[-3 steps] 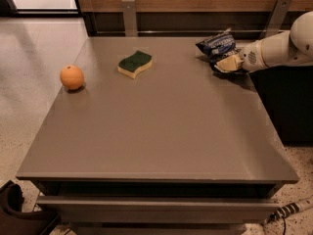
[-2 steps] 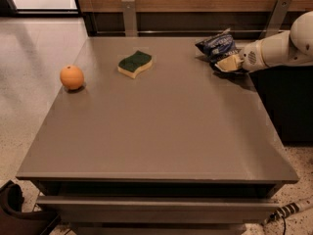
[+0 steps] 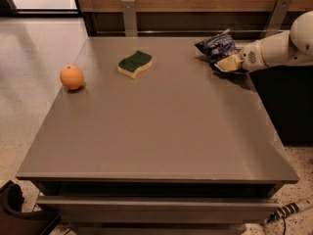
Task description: Move blue chip bag near orange
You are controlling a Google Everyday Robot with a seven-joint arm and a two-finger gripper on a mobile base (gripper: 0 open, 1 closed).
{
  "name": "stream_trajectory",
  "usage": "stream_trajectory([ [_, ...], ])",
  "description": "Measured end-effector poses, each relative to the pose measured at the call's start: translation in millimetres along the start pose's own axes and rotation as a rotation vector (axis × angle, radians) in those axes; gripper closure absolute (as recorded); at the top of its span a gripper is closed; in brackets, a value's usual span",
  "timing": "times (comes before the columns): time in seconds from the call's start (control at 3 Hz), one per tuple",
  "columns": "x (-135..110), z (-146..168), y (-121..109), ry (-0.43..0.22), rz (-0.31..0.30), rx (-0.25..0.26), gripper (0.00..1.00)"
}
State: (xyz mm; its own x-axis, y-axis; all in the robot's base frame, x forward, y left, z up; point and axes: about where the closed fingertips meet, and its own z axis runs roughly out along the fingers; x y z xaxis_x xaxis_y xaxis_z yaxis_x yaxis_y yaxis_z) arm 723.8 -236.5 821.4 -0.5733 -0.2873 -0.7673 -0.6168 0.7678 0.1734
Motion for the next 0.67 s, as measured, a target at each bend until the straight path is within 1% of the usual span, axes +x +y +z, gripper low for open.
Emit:
stream_trajectory([
  [0.67, -0.3, -0.3, 0.1, 0.000, 0.000, 0.000, 1.00],
])
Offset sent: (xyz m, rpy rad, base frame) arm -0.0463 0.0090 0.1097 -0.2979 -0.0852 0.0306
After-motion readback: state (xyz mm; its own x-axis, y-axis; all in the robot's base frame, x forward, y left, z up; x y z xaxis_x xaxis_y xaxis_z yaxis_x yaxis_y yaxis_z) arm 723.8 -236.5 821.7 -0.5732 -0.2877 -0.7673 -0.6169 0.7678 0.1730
